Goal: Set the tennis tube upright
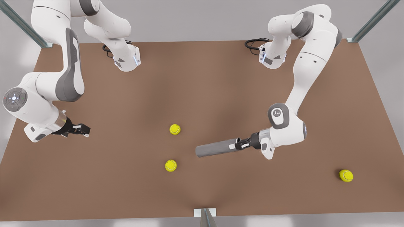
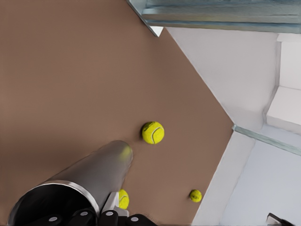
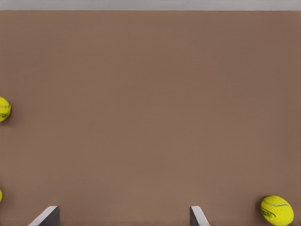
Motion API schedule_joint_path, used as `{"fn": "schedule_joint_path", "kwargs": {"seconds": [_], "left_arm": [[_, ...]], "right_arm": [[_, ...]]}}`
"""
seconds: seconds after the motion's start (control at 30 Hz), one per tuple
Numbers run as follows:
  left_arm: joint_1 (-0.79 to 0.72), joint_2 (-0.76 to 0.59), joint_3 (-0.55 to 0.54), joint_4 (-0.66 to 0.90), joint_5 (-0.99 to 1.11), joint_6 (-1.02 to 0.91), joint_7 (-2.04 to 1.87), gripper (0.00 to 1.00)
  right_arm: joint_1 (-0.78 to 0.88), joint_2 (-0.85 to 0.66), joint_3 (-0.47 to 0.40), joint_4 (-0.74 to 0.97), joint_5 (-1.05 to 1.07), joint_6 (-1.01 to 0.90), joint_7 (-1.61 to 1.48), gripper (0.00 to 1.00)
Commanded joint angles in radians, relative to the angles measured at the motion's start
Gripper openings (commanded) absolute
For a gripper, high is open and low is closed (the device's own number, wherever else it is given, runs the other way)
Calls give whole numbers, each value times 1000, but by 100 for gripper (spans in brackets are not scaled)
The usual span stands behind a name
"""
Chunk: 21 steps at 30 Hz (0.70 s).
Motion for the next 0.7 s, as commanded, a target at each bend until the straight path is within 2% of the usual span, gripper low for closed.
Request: {"fn": "schedule_joint_path", "kwargs": {"seconds": [0.0, 0.13, 0.2, 0.43, 0.67], "left_arm": [[1, -5, 0, 0, 75, -5, -4, 21], [9, -39, 3, -15, 119, -20, -38, 21], [9, -64, 3, -14, 220, -37, -132, 21], [30, -122, 5, -12, 386, -91, -264, 21], [50, -137, 5, -8, 467, -116, -267, 21]], "right_arm": [[0, 0, 0, 0, 0, 0, 0, 100], [0, -2, 3, 4, 0, 1, -2, 100], [0, -3, 3, 4, 0, -2, -2, 100], [0, 4, 3, 4, 0, 4, -2, 100], [0, 6, 3, 4, 0, 10, -2, 100]]}}
